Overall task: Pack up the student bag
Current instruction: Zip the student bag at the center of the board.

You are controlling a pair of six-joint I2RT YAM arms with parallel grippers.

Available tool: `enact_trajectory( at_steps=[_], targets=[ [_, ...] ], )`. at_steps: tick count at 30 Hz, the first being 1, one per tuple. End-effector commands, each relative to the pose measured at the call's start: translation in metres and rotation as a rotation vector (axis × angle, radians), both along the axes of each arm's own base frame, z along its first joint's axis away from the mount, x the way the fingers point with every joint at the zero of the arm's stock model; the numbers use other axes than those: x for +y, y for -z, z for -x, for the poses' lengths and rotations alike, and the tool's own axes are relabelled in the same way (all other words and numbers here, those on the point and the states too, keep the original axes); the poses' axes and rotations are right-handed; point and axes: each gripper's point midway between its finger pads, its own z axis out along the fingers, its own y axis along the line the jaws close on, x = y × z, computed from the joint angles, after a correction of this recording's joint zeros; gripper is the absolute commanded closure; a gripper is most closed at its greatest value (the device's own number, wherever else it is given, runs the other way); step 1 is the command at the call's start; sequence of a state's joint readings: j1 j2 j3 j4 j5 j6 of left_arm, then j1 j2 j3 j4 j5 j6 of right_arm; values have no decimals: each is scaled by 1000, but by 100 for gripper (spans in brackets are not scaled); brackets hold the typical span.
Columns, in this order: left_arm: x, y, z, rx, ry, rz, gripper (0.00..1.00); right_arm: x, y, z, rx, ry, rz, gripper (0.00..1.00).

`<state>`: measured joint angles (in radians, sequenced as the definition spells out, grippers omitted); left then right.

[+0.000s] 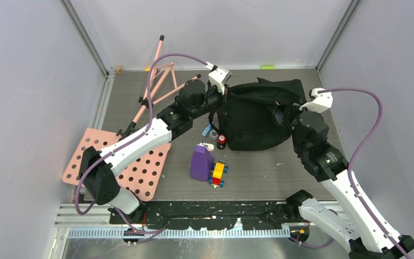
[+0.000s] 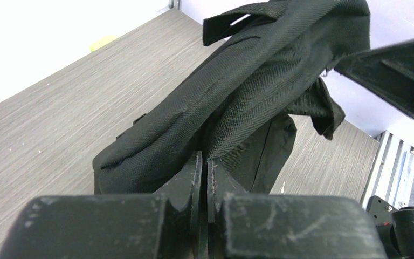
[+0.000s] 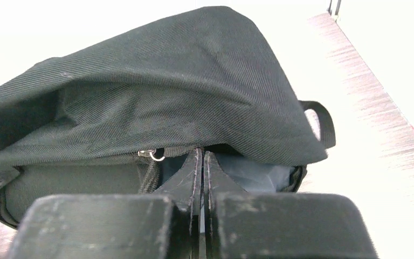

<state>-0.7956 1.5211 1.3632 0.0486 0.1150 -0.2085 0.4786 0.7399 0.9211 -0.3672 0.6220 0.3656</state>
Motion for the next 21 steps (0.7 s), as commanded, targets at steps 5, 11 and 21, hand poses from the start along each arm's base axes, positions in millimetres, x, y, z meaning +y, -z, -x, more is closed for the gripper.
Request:
enact_trajectory(
  at_steps=[5,11,21],
  targets=[
    [39,-68,-1,-324,68,-39,60,-51,-46,14,-27,157,151,100],
    [2,-83,38,-440,273,-76,47,-32,-39,6,-9,59,147,100],
    [-73,-62,78,-520,471,-191,37,-21,-30,1,5,13,122,100]
  ],
)
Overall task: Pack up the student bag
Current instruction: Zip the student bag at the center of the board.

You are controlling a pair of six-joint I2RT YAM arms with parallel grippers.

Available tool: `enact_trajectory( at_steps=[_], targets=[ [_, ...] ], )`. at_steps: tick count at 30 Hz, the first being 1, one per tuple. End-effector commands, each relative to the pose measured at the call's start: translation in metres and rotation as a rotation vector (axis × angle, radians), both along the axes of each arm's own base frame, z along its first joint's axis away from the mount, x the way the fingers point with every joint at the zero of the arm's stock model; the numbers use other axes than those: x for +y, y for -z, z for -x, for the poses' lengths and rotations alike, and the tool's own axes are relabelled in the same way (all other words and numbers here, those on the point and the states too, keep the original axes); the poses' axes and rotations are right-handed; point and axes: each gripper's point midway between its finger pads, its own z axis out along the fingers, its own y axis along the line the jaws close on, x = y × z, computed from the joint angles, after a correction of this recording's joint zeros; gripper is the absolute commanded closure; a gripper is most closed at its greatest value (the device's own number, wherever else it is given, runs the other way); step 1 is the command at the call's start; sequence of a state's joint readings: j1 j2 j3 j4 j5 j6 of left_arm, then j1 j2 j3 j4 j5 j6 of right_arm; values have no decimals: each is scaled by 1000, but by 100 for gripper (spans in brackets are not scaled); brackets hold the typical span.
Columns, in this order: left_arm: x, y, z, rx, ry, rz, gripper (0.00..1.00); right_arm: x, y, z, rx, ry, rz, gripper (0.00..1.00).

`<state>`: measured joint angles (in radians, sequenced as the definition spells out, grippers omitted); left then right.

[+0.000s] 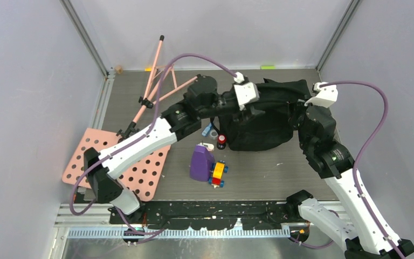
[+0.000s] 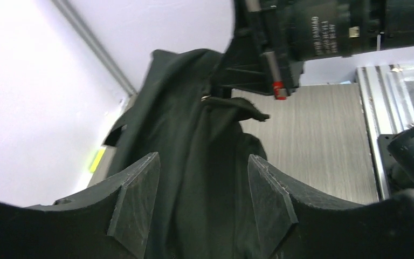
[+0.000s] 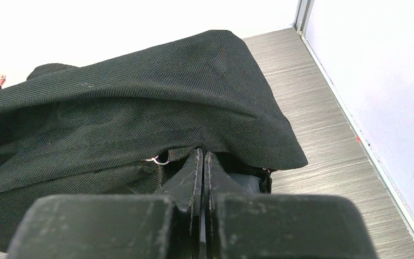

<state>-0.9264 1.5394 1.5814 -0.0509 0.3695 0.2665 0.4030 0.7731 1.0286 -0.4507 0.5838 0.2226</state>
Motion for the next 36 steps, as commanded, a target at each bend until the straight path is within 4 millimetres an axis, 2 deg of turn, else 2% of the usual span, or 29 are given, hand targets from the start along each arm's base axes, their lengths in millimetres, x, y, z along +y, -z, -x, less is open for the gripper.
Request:
enact_trajectory(
  at_steps=[1,7,11,16,22,25,31,34,36],
  targets=[
    [-27,16,3,-55,53,-71,36,1,-10,0,-31,-8,-18,100],
    [-47,39,-23,-104,-61,-140,37,3,-7,1,-33,-22,-30,100],
    [-50,44,-41,-138,-175,-144,45,4,-6,1,-31,-27,-29,99],
    [-50,25,-41,-175,-217,-58,43,4,-3,-1,-20,-28,-16,100],
    [-46,7,-35,-184,-215,-33,41,6,-1,-2,-11,-37,-10,100],
    [-44,11,-48,-204,-275,-61,41,8,-2,-3,-12,-42,-14,100],
    [-45,33,-72,-206,-385,-106,42,8,1,-3,-7,-44,-14,100],
    [-44,36,-80,-203,-426,-115,59,7,7,-4,7,-33,-7,100],
    [-40,33,-85,-209,-465,-101,76,3,12,-6,19,-5,2,100]
  ],
)
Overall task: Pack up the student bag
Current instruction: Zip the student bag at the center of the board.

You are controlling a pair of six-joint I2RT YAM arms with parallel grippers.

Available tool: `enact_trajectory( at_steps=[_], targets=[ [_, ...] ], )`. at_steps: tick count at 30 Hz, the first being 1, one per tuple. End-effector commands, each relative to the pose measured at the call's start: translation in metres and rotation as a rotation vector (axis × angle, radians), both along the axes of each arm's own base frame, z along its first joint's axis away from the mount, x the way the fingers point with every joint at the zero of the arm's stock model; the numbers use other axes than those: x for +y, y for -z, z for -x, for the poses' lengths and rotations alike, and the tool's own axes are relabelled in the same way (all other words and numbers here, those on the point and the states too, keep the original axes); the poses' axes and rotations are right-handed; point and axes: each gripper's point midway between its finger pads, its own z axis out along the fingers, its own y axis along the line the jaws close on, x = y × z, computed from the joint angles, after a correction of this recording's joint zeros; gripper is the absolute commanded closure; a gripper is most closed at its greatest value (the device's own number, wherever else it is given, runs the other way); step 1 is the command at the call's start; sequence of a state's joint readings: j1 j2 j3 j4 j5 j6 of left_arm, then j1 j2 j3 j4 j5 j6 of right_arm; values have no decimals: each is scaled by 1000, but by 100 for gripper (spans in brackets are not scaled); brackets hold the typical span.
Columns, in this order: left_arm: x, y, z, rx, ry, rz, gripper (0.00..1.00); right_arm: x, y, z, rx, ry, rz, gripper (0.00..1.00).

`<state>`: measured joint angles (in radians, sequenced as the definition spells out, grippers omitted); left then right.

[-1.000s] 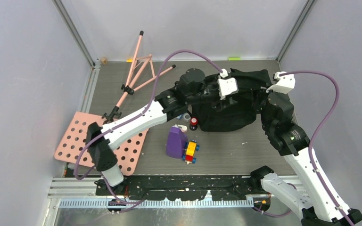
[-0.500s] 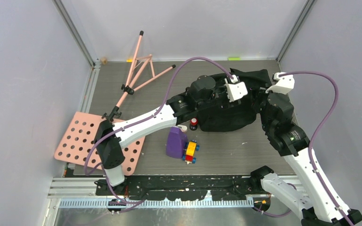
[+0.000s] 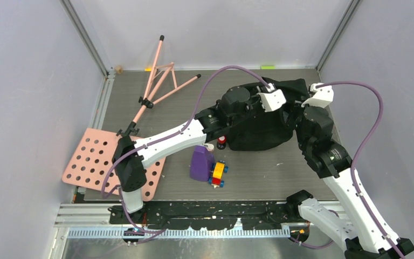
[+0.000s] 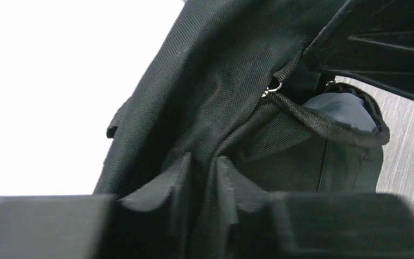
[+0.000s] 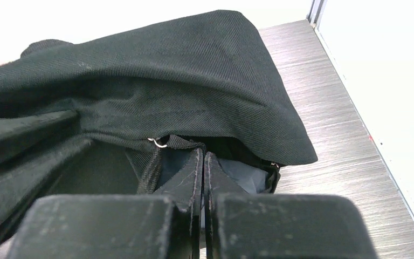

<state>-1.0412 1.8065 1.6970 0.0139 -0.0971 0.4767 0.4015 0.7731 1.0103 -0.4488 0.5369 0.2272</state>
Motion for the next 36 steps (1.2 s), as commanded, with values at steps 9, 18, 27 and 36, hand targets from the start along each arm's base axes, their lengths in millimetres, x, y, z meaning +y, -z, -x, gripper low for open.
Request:
enact_trajectory(
  at_steps=[9,18,27,36],
  targets=[
    [42,-61,-34,-145,-282,112,100,-42,11,-7,40,259,49,100],
    [45,-55,-11,-72,-116,28,62,-55,-17,7,-15,283,25,100],
    [50,-63,-9,176,17,129,42,-40,-35,6,-41,192,-10,100],
    [61,-71,-19,457,131,322,28,-34,-29,1,-19,166,-4,100]
  ],
)
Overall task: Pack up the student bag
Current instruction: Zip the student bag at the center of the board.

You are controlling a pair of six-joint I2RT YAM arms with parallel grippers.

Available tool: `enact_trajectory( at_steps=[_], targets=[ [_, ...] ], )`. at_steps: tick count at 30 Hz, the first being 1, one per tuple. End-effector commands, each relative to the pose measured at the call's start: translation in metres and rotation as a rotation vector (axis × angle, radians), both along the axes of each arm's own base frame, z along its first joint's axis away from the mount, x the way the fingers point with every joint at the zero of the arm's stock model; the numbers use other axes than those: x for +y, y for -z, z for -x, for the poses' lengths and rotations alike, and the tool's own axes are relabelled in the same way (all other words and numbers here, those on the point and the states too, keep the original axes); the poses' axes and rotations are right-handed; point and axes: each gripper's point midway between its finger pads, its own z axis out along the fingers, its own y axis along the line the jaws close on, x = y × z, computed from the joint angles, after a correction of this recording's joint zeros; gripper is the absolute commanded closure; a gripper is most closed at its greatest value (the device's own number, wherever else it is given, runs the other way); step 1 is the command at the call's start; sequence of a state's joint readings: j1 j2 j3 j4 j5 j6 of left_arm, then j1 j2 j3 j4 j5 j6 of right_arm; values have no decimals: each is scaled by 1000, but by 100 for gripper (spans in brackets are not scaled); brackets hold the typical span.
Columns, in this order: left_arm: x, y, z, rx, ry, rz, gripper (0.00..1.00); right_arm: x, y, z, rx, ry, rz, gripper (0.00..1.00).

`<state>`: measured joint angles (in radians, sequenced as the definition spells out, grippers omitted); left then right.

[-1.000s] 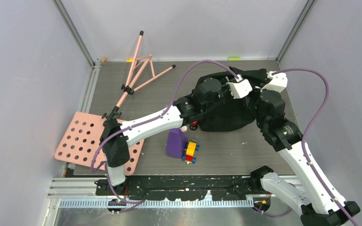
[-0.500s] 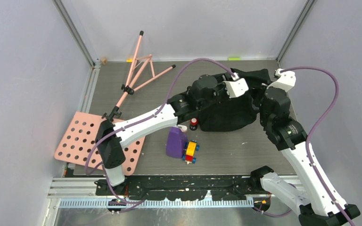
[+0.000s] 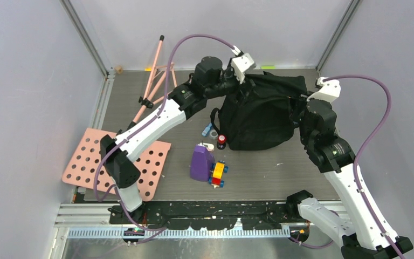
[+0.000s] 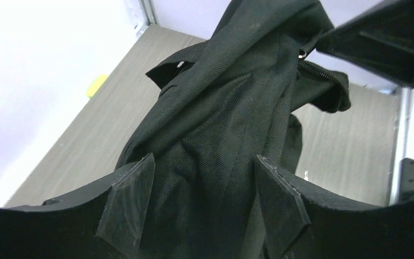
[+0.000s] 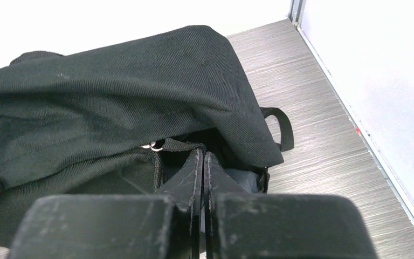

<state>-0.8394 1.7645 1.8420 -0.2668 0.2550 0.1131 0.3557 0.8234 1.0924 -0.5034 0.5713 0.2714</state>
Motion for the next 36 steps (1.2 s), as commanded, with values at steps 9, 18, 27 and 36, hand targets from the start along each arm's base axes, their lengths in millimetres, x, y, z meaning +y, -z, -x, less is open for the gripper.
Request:
enact_trajectory(
  at_steps=[9,18,27,36],
  targets=[
    [9,-33,-8,102,9,145,28,-17,-12,4,-16,67,29,100],
    [-6,-13,2,-47,-51,-16,28,-16,-8,4,-18,67,23,100],
    [-4,-11,-7,-216,-196,-128,72,-17,-4,3,-20,75,20,100],
    [19,-79,-10,-297,-327,64,100,-45,7,0,52,234,111,100]
  ],
)
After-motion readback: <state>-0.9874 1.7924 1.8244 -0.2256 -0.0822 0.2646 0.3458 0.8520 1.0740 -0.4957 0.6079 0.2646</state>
